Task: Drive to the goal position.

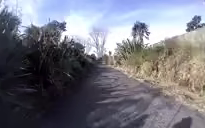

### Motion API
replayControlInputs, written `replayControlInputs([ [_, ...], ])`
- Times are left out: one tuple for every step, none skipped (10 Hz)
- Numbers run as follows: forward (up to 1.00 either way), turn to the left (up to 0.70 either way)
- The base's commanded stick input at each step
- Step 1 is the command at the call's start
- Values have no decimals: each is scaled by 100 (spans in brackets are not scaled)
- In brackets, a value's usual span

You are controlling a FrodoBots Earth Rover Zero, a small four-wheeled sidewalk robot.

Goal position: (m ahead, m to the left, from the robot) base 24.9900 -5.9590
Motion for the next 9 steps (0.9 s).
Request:
replayControlInputs([
  [45, -27],
  [45, -27],
  [45, -27],
  [45, -20],
  [45, -10],
  [45, 0],
  [45, 0],
  [45, 0],
  [45, 0],
])
